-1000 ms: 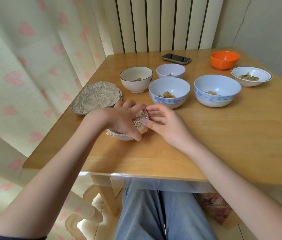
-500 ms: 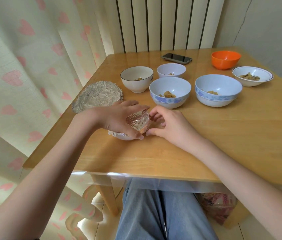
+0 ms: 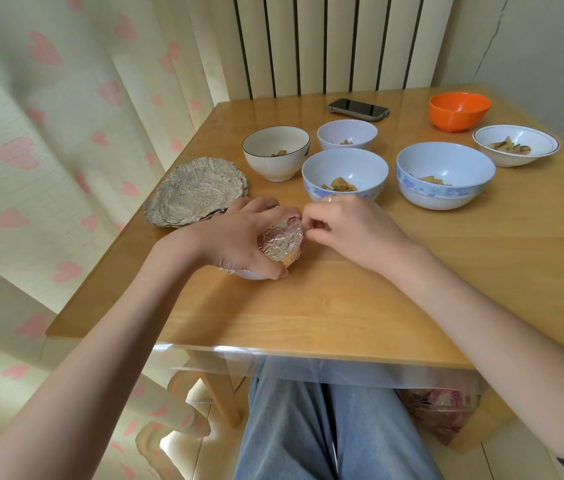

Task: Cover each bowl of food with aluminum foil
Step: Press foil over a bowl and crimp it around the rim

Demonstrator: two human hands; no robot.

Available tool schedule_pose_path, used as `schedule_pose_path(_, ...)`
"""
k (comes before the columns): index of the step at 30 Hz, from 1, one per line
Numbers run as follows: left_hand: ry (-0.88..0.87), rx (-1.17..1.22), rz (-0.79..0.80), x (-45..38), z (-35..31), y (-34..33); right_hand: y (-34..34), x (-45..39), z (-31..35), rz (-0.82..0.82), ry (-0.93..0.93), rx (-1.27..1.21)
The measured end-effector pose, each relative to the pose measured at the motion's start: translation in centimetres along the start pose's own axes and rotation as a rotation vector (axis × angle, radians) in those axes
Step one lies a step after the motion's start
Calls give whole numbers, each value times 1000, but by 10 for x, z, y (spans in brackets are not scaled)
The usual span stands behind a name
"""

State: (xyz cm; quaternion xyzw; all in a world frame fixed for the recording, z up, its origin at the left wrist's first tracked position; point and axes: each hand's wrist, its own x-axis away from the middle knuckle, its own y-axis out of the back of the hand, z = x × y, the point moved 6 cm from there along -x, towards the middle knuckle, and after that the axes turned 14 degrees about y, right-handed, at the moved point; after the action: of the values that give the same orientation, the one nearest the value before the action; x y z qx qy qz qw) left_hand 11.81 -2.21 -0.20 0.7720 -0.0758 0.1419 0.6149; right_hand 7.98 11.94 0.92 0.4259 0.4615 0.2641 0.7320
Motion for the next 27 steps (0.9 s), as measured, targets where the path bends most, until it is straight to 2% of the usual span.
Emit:
schedule_pose_path(4,0,7,0,1,-1,0,5,-4,2,-21,89,196)
schedule_pose_path(7,-6,24,-5,1,-2,0,-5,5,3,-20,-69,69)
schedule_pose_path(11,-16,27,-21,2,-2,2,-33,33,13,-227,-429,-581)
schedule_pose_path(16,-13,26,-32,3,-3,2,-52,38,45,-213,-584,-1397)
schedule_pose_path(18,-5,23,-30,3,-3,2,-48,38,48,-271,-616,-1584)
schedule_pose_path(21,-1,29,-18,3,-3,1,-42,36,40,-396,-660,-1570)
schedule_pose_path(24,-7,53,-29,5,-3,0,-43,27,49,-336,-560,-1546)
schedule_pose_path(27,-4,65,-44,5,-2,1,-46,27,42,-275,-585,-1465)
